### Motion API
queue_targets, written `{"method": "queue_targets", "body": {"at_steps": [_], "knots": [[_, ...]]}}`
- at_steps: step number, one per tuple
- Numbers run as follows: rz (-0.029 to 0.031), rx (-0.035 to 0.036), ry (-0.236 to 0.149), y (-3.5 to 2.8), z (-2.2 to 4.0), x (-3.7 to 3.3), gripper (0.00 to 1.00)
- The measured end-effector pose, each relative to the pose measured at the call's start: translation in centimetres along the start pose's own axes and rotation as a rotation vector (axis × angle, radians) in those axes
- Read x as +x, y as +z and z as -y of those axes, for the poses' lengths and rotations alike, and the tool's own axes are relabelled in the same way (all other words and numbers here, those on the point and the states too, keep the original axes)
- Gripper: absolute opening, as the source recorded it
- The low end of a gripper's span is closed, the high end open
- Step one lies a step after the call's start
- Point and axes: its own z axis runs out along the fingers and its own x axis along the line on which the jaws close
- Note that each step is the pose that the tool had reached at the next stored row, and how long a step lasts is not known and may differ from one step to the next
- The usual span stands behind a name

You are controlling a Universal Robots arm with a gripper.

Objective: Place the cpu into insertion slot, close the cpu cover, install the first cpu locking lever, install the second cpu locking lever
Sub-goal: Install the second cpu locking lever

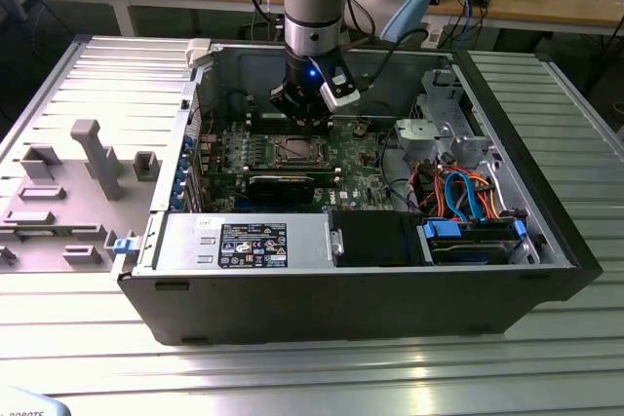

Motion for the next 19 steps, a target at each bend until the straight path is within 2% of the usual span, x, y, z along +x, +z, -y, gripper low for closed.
{"method": "queue_targets", "body": {"at_steps": [7, 11, 12, 15, 17, 19], "knots": [[0.0000, 0.0000, 0.000, 0.00, 0.04, 0.00, 0.11], [-0.0002, 0.0005, 0.000, -0.07, 0.27, 0.01, 0.11], [-0.0002, 0.0004, 0.000, -0.25, 0.26, 0.00, 0.11], [0.0000, 0.0025, 0.000, -1.41, 0.18, -0.06, 0.11], [-0.0001, 0.0052, 0.000, -2.68, 0.11, -0.10, 0.11], [-0.0002, 0.0073, 0.000, -3.24, 0.07, -0.13, 0.11]]}}
